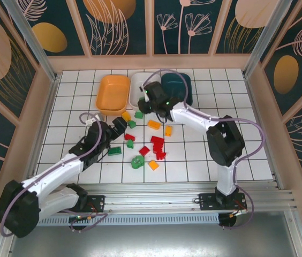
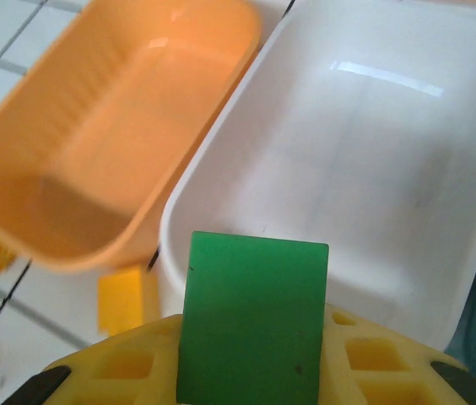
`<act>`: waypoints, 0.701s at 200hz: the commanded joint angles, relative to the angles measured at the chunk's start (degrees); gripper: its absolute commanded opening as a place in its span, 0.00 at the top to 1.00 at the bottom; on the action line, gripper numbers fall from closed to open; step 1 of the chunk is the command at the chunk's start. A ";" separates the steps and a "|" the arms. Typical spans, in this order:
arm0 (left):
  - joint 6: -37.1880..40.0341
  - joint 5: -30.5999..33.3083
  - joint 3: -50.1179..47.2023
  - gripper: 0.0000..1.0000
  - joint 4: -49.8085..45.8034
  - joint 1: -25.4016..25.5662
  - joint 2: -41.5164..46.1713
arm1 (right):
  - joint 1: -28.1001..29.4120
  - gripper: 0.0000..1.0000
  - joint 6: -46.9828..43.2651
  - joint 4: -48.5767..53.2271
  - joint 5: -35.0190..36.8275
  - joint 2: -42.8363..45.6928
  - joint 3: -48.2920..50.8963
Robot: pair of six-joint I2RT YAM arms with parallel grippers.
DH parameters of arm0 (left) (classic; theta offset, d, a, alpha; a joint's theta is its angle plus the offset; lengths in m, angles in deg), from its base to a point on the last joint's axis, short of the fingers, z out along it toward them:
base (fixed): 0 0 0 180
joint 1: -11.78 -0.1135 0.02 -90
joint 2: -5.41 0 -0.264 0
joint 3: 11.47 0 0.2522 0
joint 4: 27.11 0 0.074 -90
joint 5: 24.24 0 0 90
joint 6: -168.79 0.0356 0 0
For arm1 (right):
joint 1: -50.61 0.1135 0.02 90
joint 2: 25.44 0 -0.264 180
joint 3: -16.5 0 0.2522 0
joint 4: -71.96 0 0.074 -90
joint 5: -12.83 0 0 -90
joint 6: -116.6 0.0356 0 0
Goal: Sort the legos into containers by color
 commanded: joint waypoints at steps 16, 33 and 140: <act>0.36 -1.03 1.03 0.01 4.39 -0.52 -1.30 | -1.83 0.68 -1.98 5.79 -3.58 -10.37 -12.18; 0.05 -0.72 0.35 0.01 5.02 -0.69 -1.04 | -2.13 0.66 -2.04 7.62 -3.84 -13.90 -16.68; -0.34 -0.62 -3.10 0.01 5.29 -1.40 3.10 | -2.51 0.40 1.04 9.78 1.15 -13.54 -20.50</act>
